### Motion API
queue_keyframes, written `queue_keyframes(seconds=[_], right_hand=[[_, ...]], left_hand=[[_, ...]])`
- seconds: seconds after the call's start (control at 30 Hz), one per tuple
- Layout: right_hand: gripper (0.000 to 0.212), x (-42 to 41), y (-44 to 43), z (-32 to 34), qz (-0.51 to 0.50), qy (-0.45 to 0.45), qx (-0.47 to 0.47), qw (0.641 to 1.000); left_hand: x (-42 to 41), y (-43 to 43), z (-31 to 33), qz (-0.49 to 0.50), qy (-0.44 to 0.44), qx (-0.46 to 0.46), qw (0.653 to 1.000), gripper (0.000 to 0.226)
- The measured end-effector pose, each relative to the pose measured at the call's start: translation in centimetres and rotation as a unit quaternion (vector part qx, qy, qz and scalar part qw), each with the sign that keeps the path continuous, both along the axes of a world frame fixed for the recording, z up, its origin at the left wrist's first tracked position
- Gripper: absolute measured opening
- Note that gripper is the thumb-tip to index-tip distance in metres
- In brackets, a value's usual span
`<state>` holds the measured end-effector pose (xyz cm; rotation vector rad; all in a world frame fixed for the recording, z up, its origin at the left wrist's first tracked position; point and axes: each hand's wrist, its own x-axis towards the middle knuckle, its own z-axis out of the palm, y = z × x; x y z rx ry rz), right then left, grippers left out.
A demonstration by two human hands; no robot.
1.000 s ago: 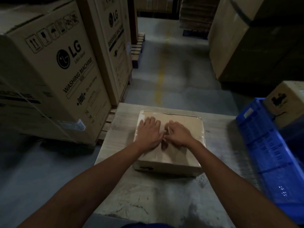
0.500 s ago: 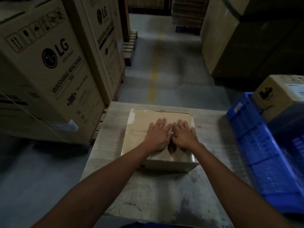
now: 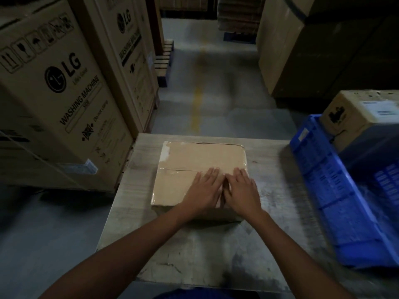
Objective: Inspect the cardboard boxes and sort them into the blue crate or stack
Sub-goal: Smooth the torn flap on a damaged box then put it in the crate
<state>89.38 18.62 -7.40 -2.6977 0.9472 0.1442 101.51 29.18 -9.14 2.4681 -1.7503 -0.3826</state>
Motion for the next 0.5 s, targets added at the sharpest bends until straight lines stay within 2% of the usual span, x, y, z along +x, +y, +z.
queue_keyframes(seconds=[0.07, 0.13, 0.2, 0.3, 0.37, 0.4, 0.5], right_hand=[[0.066, -1.3, 1.1, -0.9, -0.001, 0.014, -0.035, 0.999], [0.074, -1.5, 1.2, -1.1, 0.000, 0.014, -0.028, 0.999], [0.062, -1.0, 0.9, -0.8, -0.004, 0.015, -0.008, 1.000], [0.052, -0.5, -0.3, -0.1, -0.051, -0.034, 0.032, 0.998], [0.051, 0.0, -1.6, 0.0, -0.132, -0.104, 0.087, 0.982], [0.052, 0.4, -2.2, 0.3, -0.181, -0.146, 0.126, 0.964], [0.055, 1.8, -3.5, 1.5, -0.300, -0.242, 0.266, 0.883]], left_hand=[[-0.3, 0.6, -0.2, -0.032, -0.018, 0.011, 0.999, 0.069], [-0.4, 0.5, -0.1, -0.024, -0.013, 0.011, 1.000, 0.062], [0.3, 0.5, 0.6, 0.015, -0.004, 0.006, 1.000, 0.062], [2.7, 1.2, 1.0, 0.148, -0.021, -0.050, 0.987, 0.066], [5.0, 1.6, 1.2, 0.261, -0.012, -0.090, 0.961, 0.065], [6.3, 1.6, 1.4, 0.320, 0.023, -0.097, 0.942, 0.067], [10.1, 1.2, 2.5, 0.450, 0.207, -0.132, 0.859, 0.070]])
